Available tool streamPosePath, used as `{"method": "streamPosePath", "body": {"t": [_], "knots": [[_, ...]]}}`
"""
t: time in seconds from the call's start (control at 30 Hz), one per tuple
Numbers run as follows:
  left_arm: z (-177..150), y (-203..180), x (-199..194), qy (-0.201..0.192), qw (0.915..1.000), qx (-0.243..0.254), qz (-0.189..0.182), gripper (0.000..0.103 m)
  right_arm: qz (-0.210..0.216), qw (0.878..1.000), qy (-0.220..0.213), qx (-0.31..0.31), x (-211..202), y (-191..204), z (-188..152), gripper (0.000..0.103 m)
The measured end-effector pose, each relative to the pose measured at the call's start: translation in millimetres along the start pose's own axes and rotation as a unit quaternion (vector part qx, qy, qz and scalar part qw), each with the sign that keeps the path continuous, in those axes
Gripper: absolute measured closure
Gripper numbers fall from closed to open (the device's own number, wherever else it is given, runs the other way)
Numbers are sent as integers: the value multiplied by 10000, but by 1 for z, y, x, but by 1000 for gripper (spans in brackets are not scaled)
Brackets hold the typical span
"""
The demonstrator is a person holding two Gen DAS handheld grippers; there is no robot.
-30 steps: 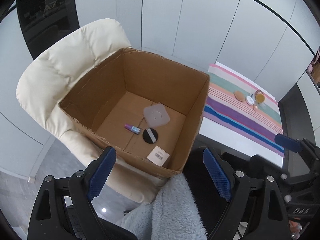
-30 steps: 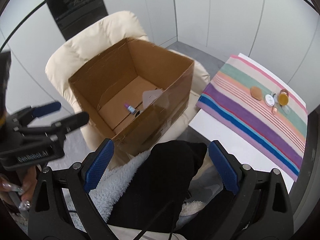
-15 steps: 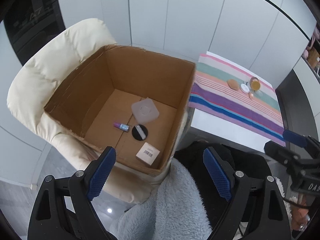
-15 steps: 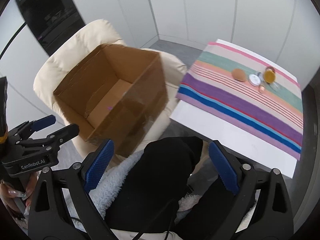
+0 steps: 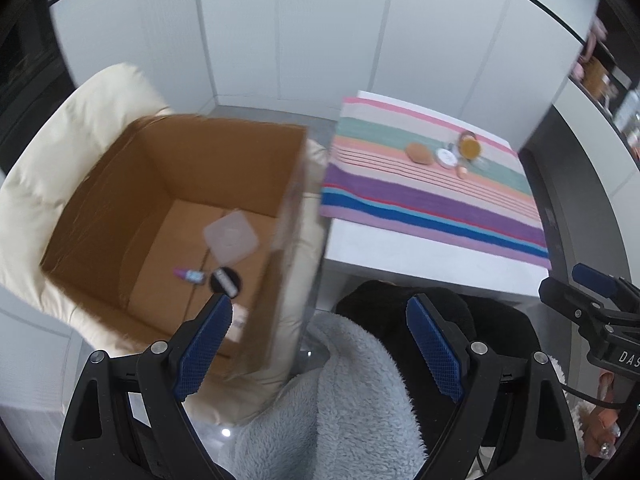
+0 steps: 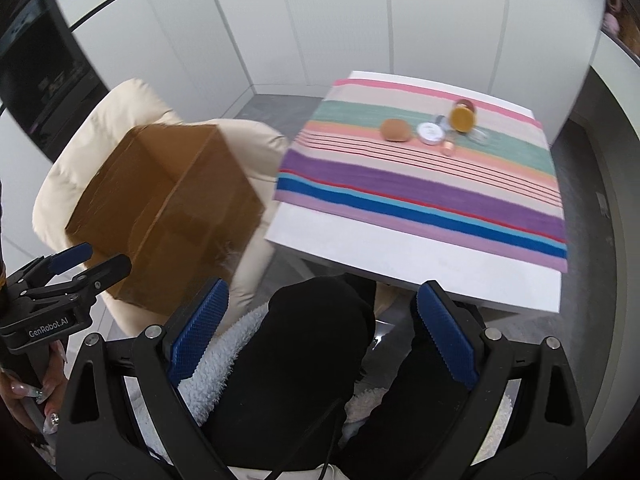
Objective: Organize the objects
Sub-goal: 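Move both empty tools back over the striped cloth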
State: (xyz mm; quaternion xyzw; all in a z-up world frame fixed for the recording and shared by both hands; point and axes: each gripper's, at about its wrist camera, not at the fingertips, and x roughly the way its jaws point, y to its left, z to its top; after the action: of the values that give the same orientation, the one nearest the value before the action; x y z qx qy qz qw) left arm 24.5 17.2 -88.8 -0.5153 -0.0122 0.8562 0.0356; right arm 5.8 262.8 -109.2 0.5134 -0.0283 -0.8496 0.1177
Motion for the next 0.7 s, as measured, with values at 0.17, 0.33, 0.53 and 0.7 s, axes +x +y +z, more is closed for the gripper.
{"method": "streamPosePath", "body": {"t": [0.17,0.33,0.53,0.7], "knots": [[6,-31,8,115,9993,346,-115,13,-176,9993,-38,341,-7,-34,-7,6],[11,-55,14,111,9982,571,-122,13,-282,9977,-40,623,-12,-63,-13,6],[26,-67,39,455,9977,459,-210,13,-327,9960,2,831,-11,-86,-20,6],[47,-78,52,522,9977,403,-172,13,-436,9953,-13,865,8,-100,-12,6]]}}
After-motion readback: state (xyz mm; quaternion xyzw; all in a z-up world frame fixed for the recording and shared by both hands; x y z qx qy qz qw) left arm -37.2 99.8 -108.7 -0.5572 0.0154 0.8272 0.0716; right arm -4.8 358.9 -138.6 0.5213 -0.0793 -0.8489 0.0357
